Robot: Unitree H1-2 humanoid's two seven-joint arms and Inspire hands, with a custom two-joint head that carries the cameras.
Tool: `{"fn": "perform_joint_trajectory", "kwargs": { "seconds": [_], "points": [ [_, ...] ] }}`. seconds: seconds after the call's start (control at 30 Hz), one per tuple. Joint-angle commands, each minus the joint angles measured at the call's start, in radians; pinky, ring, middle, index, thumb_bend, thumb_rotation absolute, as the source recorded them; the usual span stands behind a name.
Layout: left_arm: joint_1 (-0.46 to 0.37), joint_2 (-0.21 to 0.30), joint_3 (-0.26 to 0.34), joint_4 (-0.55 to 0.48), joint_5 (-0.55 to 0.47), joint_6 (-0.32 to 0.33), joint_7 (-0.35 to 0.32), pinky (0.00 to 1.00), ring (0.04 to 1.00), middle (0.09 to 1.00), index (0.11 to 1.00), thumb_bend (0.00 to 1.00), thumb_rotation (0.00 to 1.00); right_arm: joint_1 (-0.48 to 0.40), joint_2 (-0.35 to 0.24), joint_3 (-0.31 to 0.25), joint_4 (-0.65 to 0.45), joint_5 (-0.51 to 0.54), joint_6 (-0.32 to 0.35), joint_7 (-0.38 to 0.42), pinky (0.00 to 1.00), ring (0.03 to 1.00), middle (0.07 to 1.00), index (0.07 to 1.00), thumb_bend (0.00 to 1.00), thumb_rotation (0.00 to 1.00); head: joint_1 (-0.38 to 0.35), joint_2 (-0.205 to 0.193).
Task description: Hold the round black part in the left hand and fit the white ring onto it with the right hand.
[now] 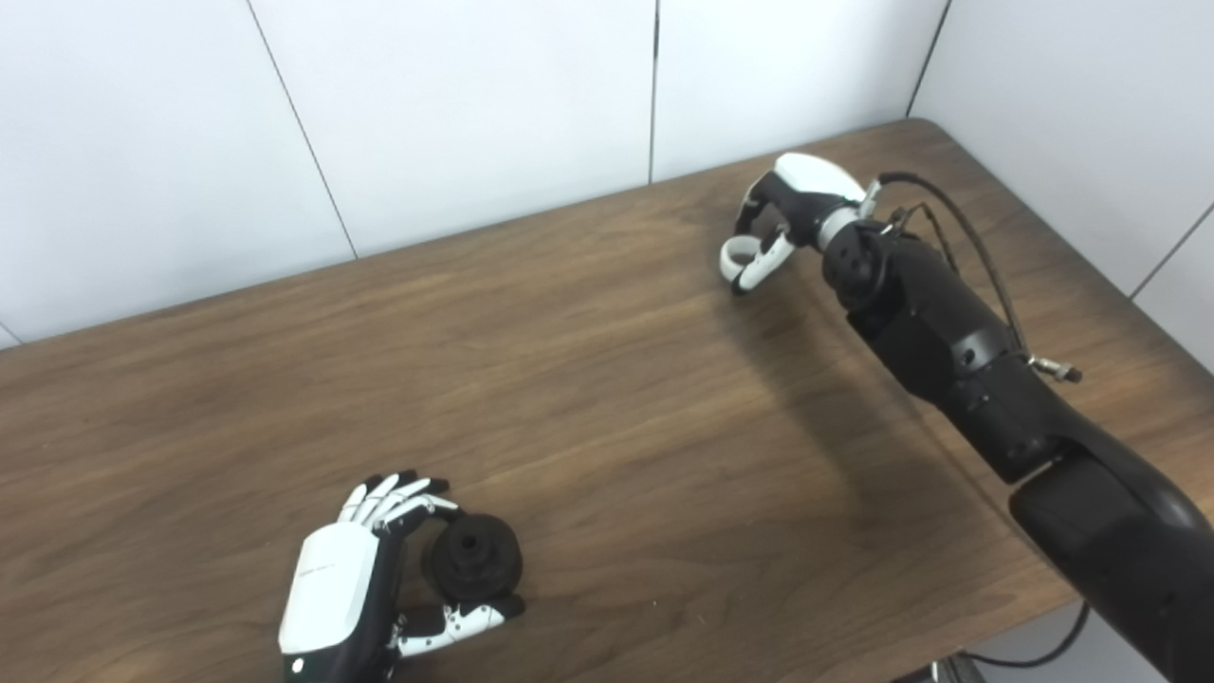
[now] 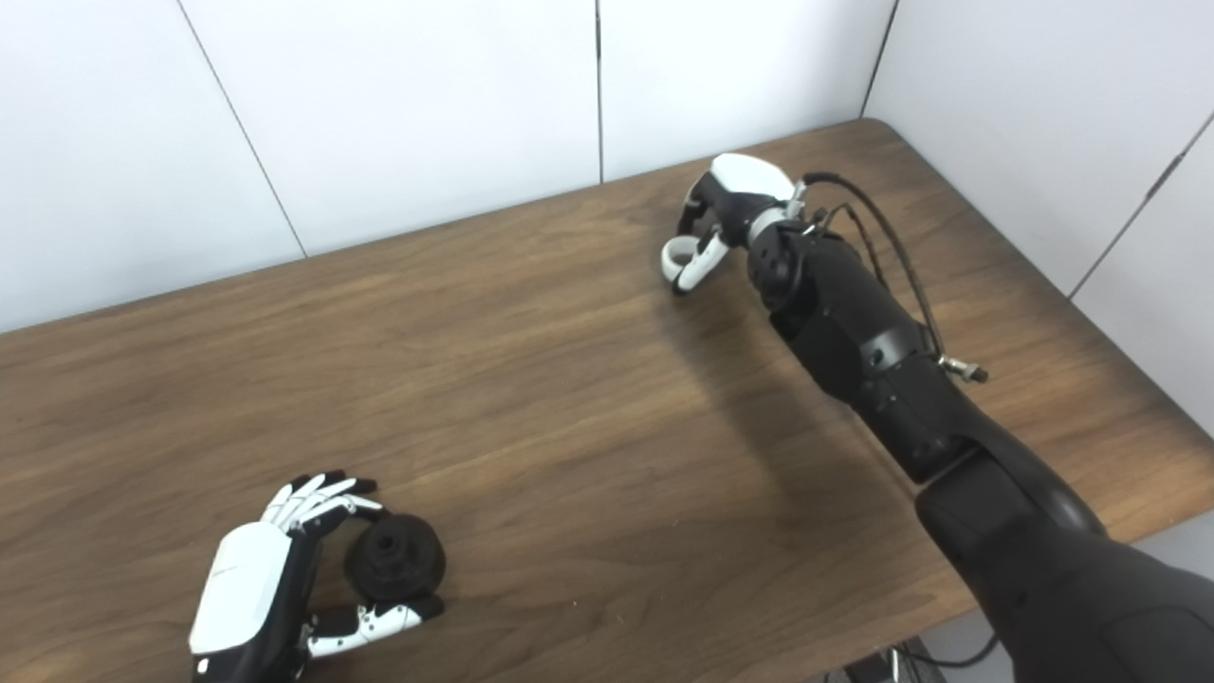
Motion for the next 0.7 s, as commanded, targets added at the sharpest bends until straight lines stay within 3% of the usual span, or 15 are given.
{"fn": "perform_joint_trajectory", "kwargs": {
  "seconds": [0.0, 0.33, 0.67],
  "points": [
    [0.066, 0.022, -0.011, 0.045, 0.027, 0.076, -0.089, 0.93, 0.873, 0.782, 0.486, 0.52, 0.05, -0.052, -0.035, 0.004, -0.057, -0.021, -0.022, 0.014, 0.84, 0.91, 0.821, 0.486, 0.52, 0.13, 0.002, 0.002],
    [0.066, 0.001, -0.026, 0.032, 0.056, 0.097, -0.095, 0.92, 0.865, 0.775, 0.485, 0.52, 0.05, -0.036, -0.022, 0.056, -0.269, -0.046, -0.024, 0.139, 0.86, 0.909, 0.803, 0.484, 0.52, 0.13, 0.056, 0.009],
    [0.06, -0.033, -0.053, 0.021, 0.098, 0.147, -0.12, 0.93, 0.874, 0.78, 0.486, 0.52, 0.05, -0.03, 0.012, 0.128, -0.501, -0.09, -0.026, 0.314, 0.87, 0.915, 0.803, 0.484, 0.52, 0.13, 0.17, 0.028]
  ]
}}
